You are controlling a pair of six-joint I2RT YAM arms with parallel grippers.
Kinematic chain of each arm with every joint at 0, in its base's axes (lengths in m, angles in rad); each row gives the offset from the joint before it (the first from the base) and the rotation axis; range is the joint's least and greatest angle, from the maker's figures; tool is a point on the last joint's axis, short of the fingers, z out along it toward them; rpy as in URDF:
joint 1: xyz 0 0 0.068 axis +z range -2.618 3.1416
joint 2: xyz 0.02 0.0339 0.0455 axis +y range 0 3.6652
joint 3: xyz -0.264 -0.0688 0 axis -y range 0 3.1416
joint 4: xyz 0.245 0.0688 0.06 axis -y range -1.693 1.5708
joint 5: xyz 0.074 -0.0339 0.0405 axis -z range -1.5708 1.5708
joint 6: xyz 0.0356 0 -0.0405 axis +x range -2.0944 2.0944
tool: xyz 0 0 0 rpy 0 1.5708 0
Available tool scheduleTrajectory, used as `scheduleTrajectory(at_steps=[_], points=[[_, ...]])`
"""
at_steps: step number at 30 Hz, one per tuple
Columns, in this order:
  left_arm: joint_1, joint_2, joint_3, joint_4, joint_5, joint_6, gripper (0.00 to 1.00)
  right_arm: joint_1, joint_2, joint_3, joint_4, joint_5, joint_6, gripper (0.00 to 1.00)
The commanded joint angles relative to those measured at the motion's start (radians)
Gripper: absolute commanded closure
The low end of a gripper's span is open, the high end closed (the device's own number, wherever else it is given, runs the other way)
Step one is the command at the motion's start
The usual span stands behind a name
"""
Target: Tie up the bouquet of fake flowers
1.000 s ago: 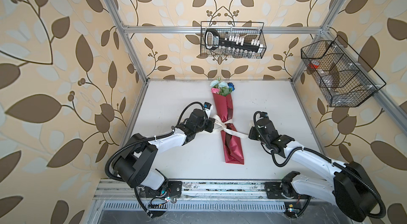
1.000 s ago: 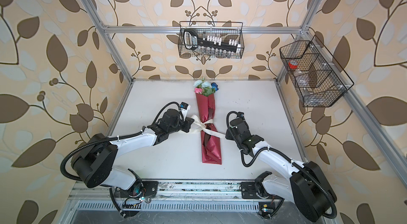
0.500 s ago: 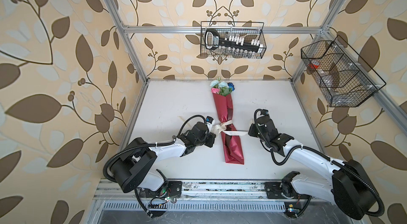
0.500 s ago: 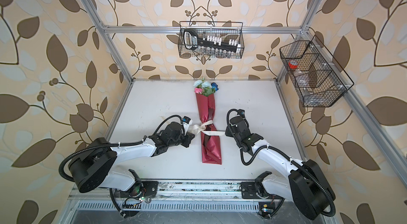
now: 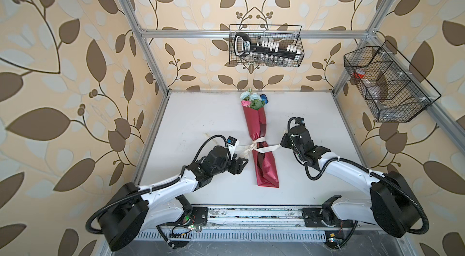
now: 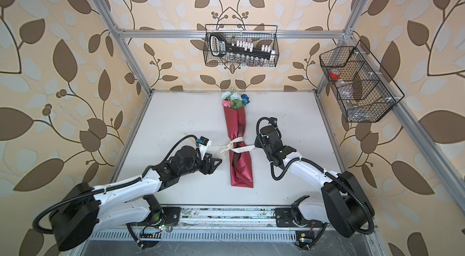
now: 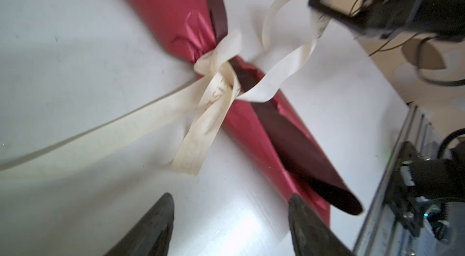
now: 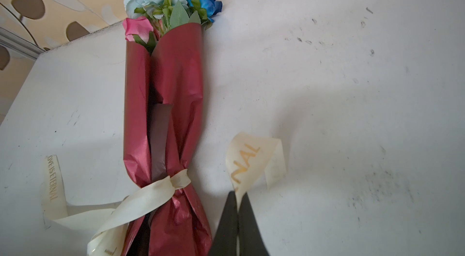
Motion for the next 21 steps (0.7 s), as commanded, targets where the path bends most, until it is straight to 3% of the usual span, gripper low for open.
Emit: scheduleTrajectory(at_steps=[1, 4, 6, 12, 15, 21], points=[[0.001, -0.102, 0.041, -0.078, -0.056, 0.02, 0.29, -0.006, -0.006, 0.024, 0.004, -0.002, -0.011, 1.0], [0.003, -0.086, 0.127, -0.126, -0.102, 0.104, 0.26, -0.005, -0.013, 0.025, 0.001, -0.005, -0.004, 1.0], [0.004, 0.005, 0.218, -0.17, -0.097, 0.223, 0.24, -0.005, -0.021, 0.023, -0.002, -0.006, -0.004, 1.0], [0.034, 0.354, 0.485, -0.283, 0.008, 0.538, 0.38, -0.006, -0.036, 0.022, -0.022, -0.006, -0.004, 1.0], [0.044, 0.506, 0.602, -0.316, 0.031, 0.625, 0.49, -0.007, -0.046, 0.012, -0.029, -0.008, 0.001, 1.0], [0.048, 0.689, 0.776, -0.449, 0.1, 0.722, 0.49, -0.01, -0.055, -0.002, -0.033, -0.025, 0.014, 1.0]])
